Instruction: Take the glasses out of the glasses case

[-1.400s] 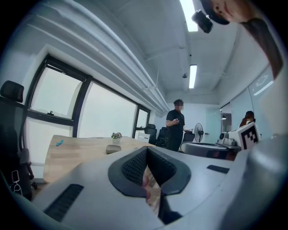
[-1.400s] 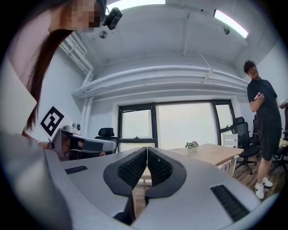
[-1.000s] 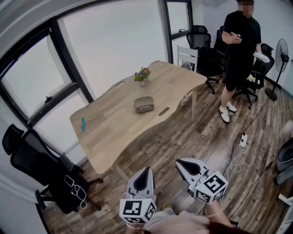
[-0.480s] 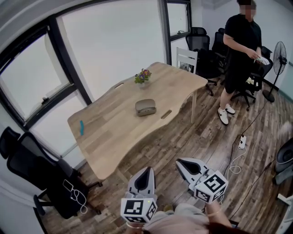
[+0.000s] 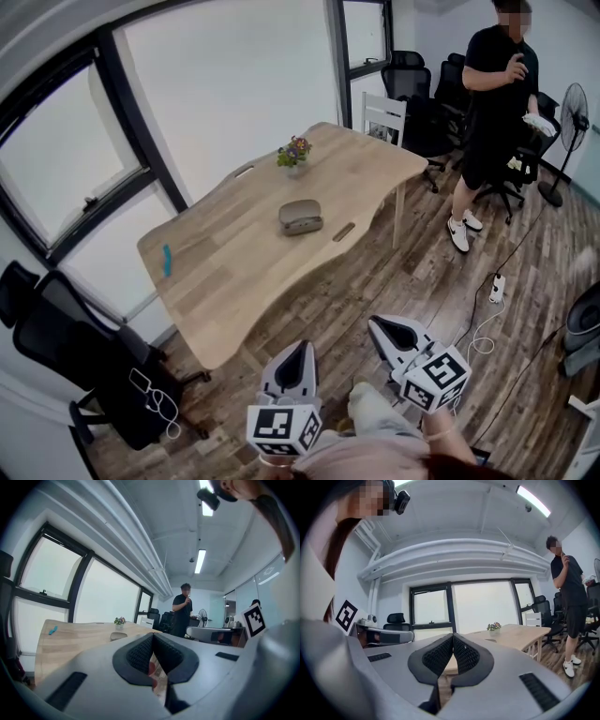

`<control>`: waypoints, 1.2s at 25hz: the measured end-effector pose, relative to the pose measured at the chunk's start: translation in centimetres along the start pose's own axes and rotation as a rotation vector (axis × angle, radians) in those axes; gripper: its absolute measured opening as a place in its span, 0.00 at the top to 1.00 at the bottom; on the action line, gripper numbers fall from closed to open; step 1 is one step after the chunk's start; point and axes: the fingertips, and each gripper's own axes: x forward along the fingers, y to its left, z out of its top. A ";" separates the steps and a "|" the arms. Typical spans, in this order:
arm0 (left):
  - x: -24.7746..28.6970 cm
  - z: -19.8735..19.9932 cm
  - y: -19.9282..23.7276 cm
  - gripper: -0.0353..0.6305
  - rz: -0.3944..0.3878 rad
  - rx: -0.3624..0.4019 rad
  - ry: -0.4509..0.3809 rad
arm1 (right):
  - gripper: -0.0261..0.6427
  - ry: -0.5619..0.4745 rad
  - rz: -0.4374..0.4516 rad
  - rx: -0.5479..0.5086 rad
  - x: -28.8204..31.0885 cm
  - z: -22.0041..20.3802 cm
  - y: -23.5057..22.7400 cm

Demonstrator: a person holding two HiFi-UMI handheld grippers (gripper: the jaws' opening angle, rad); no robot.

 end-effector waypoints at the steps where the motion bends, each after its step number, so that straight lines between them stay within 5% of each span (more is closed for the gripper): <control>1: 0.2 0.0 0.1 0.94 -0.001 0.001 0.000 | 0.96 -0.004 -0.002 -0.004 0.2 0.1 -0.1; 30: 10.9 2.1 3.5 0.94 0.007 0.015 0.015 | 0.96 -0.010 -0.013 -0.075 8.7 0.9 -7.8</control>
